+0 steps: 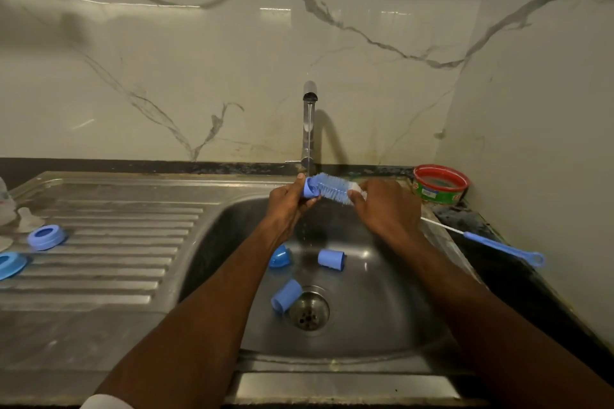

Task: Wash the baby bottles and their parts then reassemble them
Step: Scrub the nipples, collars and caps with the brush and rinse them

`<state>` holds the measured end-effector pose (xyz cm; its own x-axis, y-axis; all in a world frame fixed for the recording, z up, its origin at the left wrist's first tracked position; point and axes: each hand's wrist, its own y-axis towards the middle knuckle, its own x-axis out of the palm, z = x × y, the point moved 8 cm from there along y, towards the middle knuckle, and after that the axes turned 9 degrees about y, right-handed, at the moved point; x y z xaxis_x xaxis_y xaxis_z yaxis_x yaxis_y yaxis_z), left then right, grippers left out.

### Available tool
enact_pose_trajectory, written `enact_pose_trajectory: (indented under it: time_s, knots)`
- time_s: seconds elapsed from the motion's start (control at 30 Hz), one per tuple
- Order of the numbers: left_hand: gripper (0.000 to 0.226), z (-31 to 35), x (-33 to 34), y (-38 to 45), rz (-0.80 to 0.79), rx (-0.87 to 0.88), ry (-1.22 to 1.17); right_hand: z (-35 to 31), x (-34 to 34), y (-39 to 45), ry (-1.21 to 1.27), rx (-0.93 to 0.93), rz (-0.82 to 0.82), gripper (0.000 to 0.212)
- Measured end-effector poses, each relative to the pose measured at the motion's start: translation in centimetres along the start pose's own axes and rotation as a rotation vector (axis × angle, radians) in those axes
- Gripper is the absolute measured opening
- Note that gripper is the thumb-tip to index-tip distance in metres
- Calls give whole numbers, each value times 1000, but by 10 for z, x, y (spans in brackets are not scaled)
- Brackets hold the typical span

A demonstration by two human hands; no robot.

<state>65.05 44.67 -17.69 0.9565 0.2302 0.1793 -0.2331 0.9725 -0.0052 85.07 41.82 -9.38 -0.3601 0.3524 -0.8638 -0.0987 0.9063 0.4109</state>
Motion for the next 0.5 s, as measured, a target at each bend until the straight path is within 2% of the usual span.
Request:
enact_pose_trajectory:
  time_s: [0.17, 0.23, 0.33, 0.4, 0.5]
  knots:
    - [37, 4, -13, 3, 92, 82, 92, -23, 4, 6, -19, -188, -215, 44]
    - [36, 0, -9, 5, 57, 24, 42, -23, -7, 10, 41, -145, -141, 43]
    - [28, -1, 5, -1, 18, -57, -70, 2, -12, 5, 96, 56, 1, 43]
    - [29, -1, 7, 1, 33, -2, 0, 6, -1, 0, 13, 46, -62, 42]
    - [34, -2, -2, 2, 84, 72, 98, -6, 8, 3, -18, -110, -246, 41]
